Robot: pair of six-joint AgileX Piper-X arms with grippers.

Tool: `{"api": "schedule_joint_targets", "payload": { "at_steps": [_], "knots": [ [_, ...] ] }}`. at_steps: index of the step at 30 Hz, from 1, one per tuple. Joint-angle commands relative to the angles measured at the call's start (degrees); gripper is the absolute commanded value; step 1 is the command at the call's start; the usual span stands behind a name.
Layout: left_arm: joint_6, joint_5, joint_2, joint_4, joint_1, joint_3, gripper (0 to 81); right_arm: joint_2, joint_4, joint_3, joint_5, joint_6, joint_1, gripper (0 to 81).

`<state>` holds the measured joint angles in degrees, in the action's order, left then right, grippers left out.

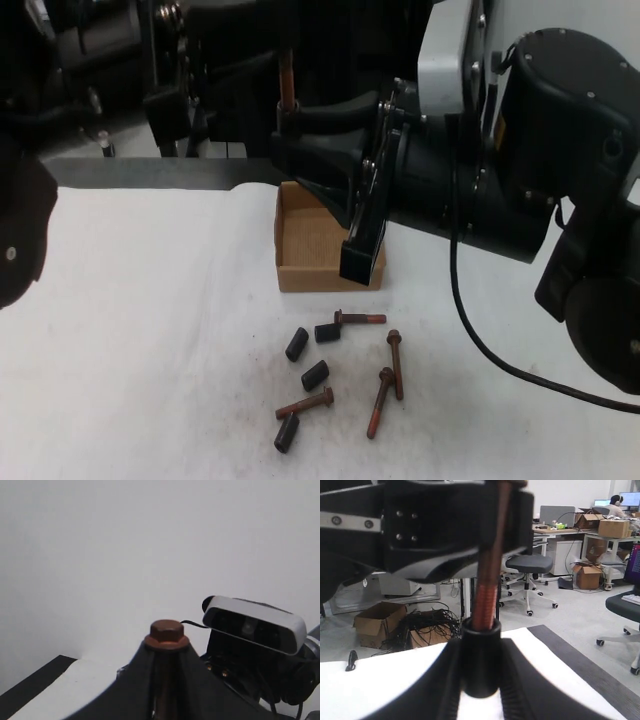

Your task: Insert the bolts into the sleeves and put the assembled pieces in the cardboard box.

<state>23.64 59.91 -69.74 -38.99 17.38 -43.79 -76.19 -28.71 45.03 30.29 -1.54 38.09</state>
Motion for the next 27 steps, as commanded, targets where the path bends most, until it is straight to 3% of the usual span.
{"api": "schedule_joint_targets", "payload": {
  "at_steps": [1, 16, 18, 22, 23, 27],
  "knots": [
    [-1.66, 0.24, 0.20, -0.14, 0.30, -0.24, 0.0, 0.30, -0.73, 0.93, 0.16, -0.47, 0.01, 0.8],
    [-14.54, 0.54, 0.20, 12.57, 0.30, -0.24, 2.0, 0.30, -0.68, 1.26, 0.16, -1.69, 0.01, 0.8],
    [-14.54, 1.22, 0.53, 12.57, 0.30, -0.24, 12.3, 0.30, -0.67, 1.26, 0.16, -1.69, 0.01, 0.8],
    [-9.88, 1.04, 1.11, 12.57, 0.30, -0.24, 49.1, 0.30, -0.68, 1.26, 0.16, -1.69, -0.09, 0.8],
    [-8.41, 0.22, 1.24, 12.57, 0.30, -0.24, 54.5, 0.30, -0.68, 1.26, 0.16, -1.69, -0.09, 0.8],
    [-5.18, -1.13, 2.10, 11.95, 0.30, -0.24, 57.3, 0.30, -0.68, 1.26, 0.16, -1.69, -0.09, 0.8]
  ]
}}
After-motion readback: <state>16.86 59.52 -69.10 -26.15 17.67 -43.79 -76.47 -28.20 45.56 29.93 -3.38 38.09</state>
